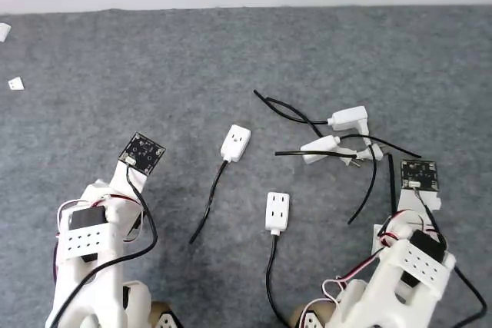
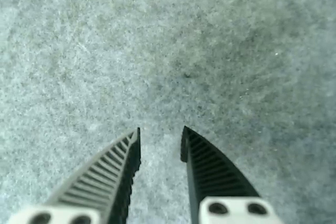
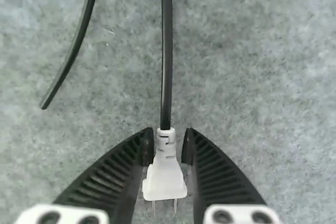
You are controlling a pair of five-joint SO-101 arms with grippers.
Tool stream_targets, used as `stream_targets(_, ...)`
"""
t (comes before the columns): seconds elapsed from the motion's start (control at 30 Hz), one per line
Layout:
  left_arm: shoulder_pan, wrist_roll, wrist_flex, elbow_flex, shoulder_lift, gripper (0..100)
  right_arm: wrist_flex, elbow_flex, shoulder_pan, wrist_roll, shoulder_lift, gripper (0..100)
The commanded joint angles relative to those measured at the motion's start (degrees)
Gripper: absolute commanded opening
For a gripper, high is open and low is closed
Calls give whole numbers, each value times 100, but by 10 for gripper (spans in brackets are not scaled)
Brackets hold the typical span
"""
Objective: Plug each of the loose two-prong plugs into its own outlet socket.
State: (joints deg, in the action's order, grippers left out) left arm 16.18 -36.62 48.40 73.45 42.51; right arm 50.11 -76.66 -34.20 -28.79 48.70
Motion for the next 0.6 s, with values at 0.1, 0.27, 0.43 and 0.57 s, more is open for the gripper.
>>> stream_targets(0.1, 35, 44, -123, -171, 70, 116, 110, 53, 40, 70, 57, 93)
stream_targets(0.27, 35, 44, -123, -171, 70, 116, 127, 53, 40, 70, 57, 93)
stream_targets(0.43, 35, 44, -123, -171, 70, 116, 127, 62, 40, 79, 57, 93)
stream_targets(0.57, 35, 44, -123, -171, 70, 116, 136, 79, 40, 167, 57, 93)
